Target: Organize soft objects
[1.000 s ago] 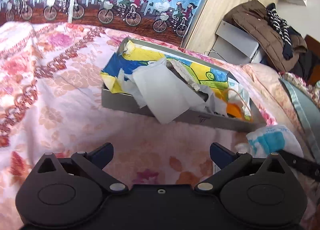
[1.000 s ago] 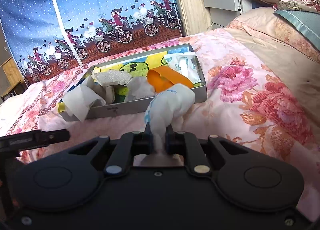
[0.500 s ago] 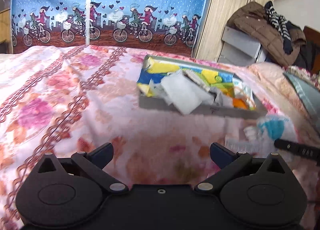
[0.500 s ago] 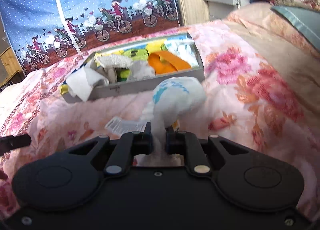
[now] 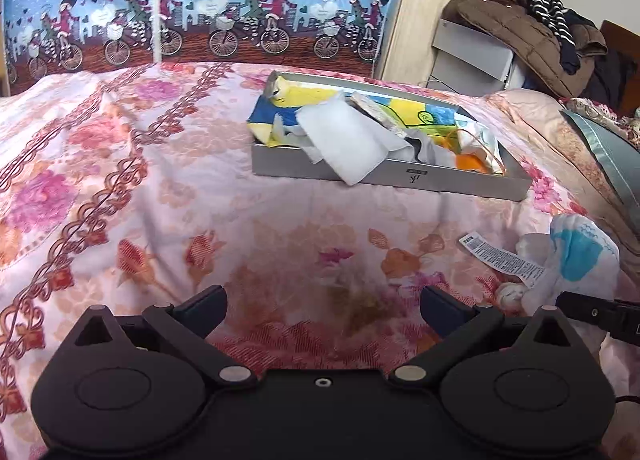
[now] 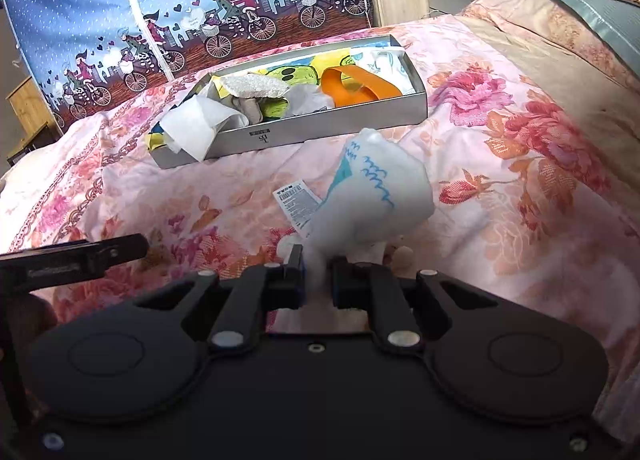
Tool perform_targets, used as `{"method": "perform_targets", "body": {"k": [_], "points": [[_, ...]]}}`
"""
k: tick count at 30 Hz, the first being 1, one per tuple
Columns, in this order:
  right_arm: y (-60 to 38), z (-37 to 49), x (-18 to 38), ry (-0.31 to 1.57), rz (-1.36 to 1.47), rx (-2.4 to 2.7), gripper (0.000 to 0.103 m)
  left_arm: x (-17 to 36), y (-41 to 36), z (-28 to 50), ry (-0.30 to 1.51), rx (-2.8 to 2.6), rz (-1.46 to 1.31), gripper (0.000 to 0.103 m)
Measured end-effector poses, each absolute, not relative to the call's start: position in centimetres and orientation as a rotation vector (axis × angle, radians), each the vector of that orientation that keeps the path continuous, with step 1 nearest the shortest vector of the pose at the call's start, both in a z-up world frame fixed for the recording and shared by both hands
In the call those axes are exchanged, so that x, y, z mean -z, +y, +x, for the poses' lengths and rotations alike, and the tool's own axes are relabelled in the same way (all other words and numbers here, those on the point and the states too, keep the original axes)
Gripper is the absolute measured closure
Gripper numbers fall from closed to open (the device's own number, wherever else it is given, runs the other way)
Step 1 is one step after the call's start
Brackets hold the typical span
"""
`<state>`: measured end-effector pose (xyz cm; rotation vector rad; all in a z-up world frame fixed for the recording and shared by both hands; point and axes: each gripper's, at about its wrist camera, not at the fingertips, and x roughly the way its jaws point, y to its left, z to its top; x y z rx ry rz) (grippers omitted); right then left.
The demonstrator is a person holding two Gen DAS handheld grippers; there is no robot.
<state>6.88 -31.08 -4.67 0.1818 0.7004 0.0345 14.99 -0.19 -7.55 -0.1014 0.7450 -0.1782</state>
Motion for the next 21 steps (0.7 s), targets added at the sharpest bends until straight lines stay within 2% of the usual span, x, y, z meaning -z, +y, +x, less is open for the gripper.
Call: {"method": "perform_targets", "body": {"k": [5,9,12,17,19,21], "points": [[-30.6,7.4,4.7,0.692,0.162,-0.042,0.096,8.7,-1.3,16.5,0.753,0.155,-0.026,0.001],[-30.6,7.7,4.7,0.69,0.154,-0.047,0.096,9.3,-2.2,17.1,0.772,0.18,0.037,0.012],[-30.6,7.9,4.7,0.687,0.153,-0.049,0.096,9.7,-2.7,17.1,0.78,0.206,0.065,0.016],[-30.6,7.9,4.7,0.687,0.151,-0.049,0.096,9.9,-2.9,17.0,0.791,0.247,0.063,0.032],[-30.6,8.0,4.7,0.686,0.145,-0.049,0.096,10.0,-3.0,16.9,0.795,0.264,0.06,0.042],[-30.6,8.0,4.7,0.685,0.141,-0.05,0.096,10.0,-3.0,16.9,0.8,0.276,0.051,0.055]]}}
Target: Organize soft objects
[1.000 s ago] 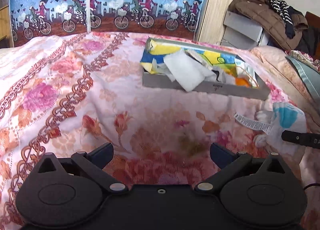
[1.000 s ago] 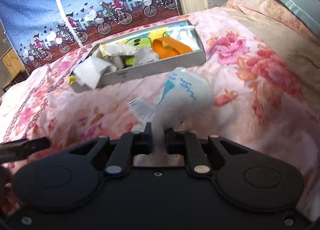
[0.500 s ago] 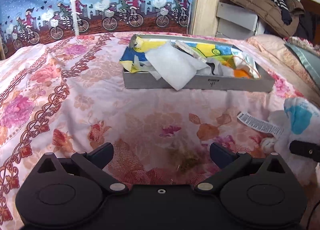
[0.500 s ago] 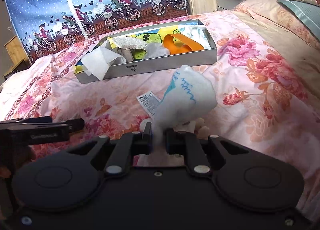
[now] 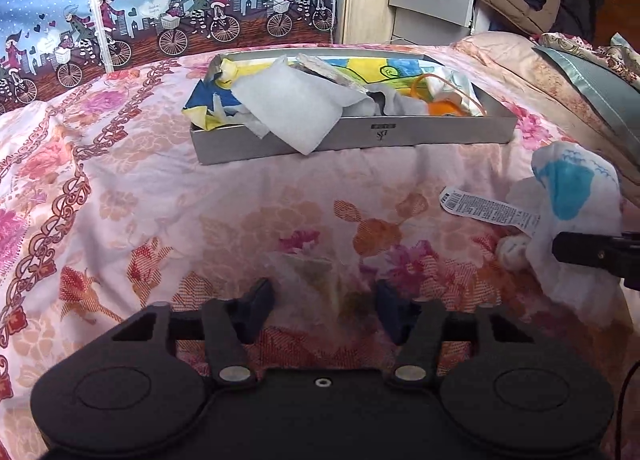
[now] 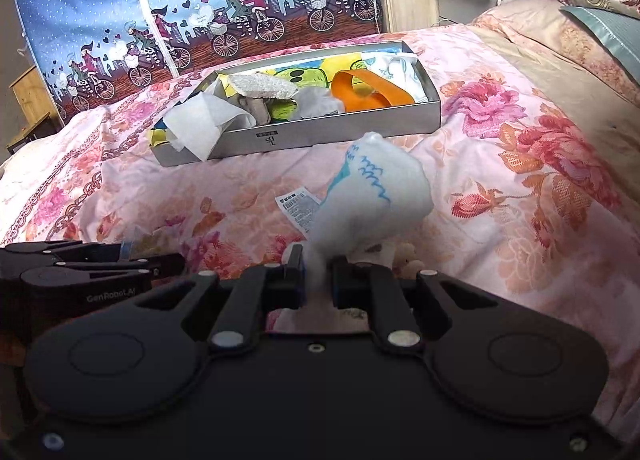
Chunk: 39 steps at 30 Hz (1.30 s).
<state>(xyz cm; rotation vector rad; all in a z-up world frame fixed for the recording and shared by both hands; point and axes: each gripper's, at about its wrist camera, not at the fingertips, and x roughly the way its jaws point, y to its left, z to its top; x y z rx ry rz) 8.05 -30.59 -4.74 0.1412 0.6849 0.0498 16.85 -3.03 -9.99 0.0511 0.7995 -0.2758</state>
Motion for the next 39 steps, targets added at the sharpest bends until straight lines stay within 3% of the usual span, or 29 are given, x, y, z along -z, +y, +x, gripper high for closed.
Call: {"method": "perform_targets", "body": {"k": [2,4,9,16,25,39], "points": [[-30.6,8.1,4.8,0.685,0.142,-0.05,0.096,10.0,-2.9,16.8,0.806,0.292,0.035,0.064],[-30.7,8.1,4.7,0.682,0.145,-0.05,0.096,10.1,-2.7,16.8,0.813,0.317,0.005,0.088],[-30.6,8.0,4.4,0.653,0.129,-0.054,0.096,9.9,-2.5,16.2,0.783,0.343,-0.009,0.095],[-28.8,8.2,1.6,0.448,-0.045,-0.092,0.097,6.9,-2.6,16.9,0.657,0.328,-0.038,0.095],[-31.2,15.9,-1.1,0.259,-0.003,-0.076,0.098,2.7,-5.7,24.7,0.534,0.343,-0.029,0.095],[-34.1,25.6,2.2,0.402,0.009,-0.013,0.094,6.1,-10.0,34.3,0.61,0.325,0.002,0.09]]}}
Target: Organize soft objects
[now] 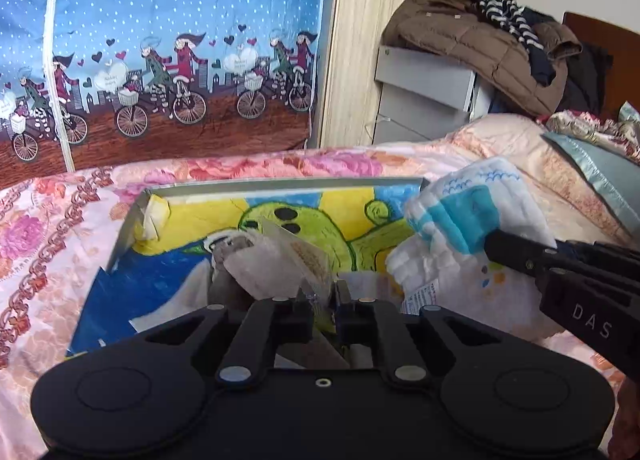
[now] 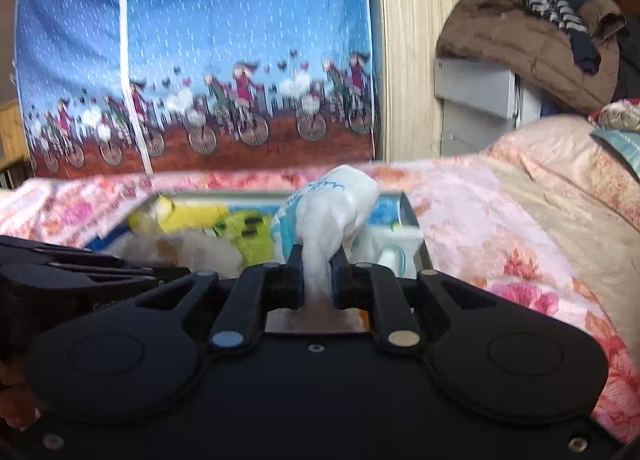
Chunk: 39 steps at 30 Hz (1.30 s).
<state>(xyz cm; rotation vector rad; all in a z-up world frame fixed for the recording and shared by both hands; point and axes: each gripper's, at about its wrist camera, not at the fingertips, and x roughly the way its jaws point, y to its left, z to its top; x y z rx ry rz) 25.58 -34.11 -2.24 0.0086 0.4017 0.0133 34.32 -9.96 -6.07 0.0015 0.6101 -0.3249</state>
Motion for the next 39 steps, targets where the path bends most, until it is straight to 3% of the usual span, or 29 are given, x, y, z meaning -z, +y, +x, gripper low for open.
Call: {"method": "perform_targets", "body": {"k": [2,3,5,7,12,15,20,25,39], "points": [[-33.9,25.3,2.7,0.432,-0.002,0.006,0.083,6.7,-10.2,34.5,0.626,0.316,0.009,0.084],[-34.0,25.0,2.6,0.441,0.002,0.011,0.075,6.8,-10.2,34.4,0.629,0.318,0.008,0.073],[-34.2,23.7,2.2,0.431,0.017,0.013,0.046,6.6,-10.2,33.9,0.625,0.319,0.003,0.052],[-34.3,22.3,1.8,0.421,0.002,0.007,0.042,6.1,-10.0,33.0,0.599,0.301,0.009,0.034],[-34.8,18.4,0.3,0.392,-0.026,-0.008,0.031,4.2,-8.6,30.1,0.554,0.292,-0.017,0.03],[-34.6,16.3,-0.7,0.358,-0.019,-0.009,0.019,3.3,-7.7,27.9,0.518,0.272,-0.004,0.022],[-34.0,12.9,-1.4,0.318,-0.02,-0.015,0.001,2.2,-5.8,24.5,0.49,0.239,-0.001,0.019],[-32.4,10.1,-1.7,0.323,-0.042,-0.02,0.001,1.7,-3.6,20.9,0.457,0.184,-0.03,0.008],[-30.6,7.7,-0.8,0.38,-0.041,-0.019,0.001,2.3,0.3,16.7,0.463,0.109,-0.051,0.006]]}}
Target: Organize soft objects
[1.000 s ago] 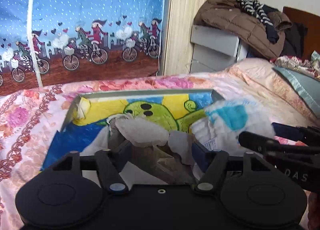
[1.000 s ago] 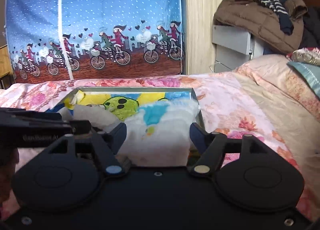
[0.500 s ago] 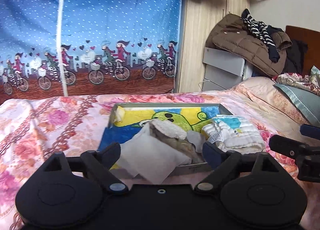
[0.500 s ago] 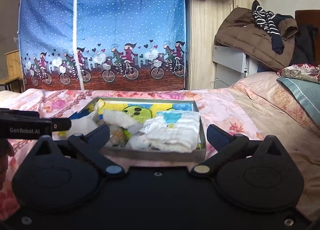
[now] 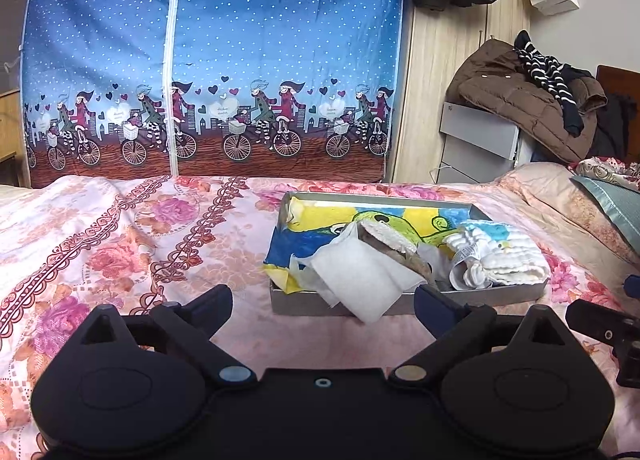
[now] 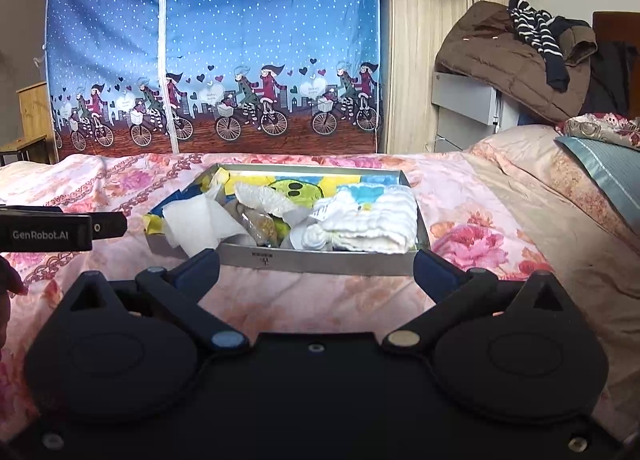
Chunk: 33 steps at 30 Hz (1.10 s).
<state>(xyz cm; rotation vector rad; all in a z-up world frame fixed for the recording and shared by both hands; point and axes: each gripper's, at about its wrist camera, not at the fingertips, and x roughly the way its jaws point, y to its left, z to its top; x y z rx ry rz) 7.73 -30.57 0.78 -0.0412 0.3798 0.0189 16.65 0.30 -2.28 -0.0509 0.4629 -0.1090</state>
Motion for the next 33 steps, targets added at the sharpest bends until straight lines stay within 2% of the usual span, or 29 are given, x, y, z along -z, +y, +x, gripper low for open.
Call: {"method": "perform_targets", "body": {"k": [33], "points": [[-31.1,7.7,0.0,0.396,-0.002,0.004,0.001,3.9,-0.3,16.1,0.489,0.11,-0.022,0.003]]}}
